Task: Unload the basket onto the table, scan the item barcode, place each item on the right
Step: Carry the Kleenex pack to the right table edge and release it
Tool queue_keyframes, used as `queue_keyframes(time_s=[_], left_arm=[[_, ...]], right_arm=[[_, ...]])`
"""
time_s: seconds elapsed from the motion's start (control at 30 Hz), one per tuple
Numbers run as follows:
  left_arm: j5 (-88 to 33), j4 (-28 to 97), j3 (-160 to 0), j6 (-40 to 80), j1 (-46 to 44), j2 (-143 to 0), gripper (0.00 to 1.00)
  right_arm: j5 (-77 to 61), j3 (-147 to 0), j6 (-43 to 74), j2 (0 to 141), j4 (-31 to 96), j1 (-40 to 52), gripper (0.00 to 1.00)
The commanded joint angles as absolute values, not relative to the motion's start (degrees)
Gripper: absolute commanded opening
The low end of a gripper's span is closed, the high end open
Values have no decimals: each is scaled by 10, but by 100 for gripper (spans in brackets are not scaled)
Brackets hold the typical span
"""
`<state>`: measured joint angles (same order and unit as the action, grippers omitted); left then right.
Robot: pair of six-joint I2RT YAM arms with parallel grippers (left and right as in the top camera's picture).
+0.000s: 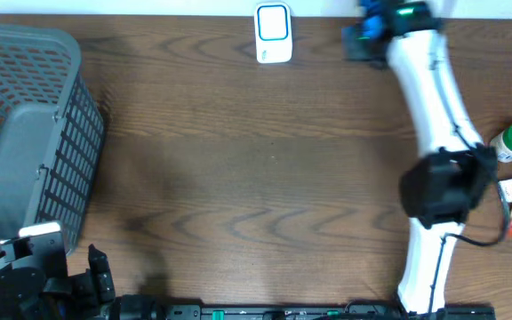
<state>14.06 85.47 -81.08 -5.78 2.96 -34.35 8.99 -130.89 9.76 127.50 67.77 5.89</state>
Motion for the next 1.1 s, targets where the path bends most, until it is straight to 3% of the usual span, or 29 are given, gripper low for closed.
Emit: queue_keyframes(time_s=[0.0, 0.27, 0.37, 0.5, 0.53, 0.57, 0.8, 0.93, 1.07], left_arm=[[146, 855, -814, -50, 32, -343, 97], [146, 855, -814, -51, 32, -343, 97], [146, 855, -814, -50, 32, -343, 97], [146, 855, -814, -51, 32, -343, 97], [146, 855, -814, -50, 32, -343, 97], [146, 855, -814, -50, 32, -343, 97], [146, 855, -814, -50, 32, -343, 97], [146, 855, -814, -51, 32, -343, 97], [146, 855, -814, -51, 32, -343, 97]], right_arm=[[196, -1289, 89, 1296, 722, -34, 52], [153, -1140, 98, 1334, 628, -209, 49], [141, -1089, 103, 1335, 581, -247, 64], [55, -1100, 126, 1334, 585, -277, 70], [27, -1131, 126, 1333, 609, -281, 84], [5, -1172, 126, 1331, 637, -281, 99], [-41, -1480, 128, 1279, 799, -254, 99], [-96, -1525, 128, 1207, 842, -197, 99], [-51, -1525, 128, 1105, 870, -95, 99]])
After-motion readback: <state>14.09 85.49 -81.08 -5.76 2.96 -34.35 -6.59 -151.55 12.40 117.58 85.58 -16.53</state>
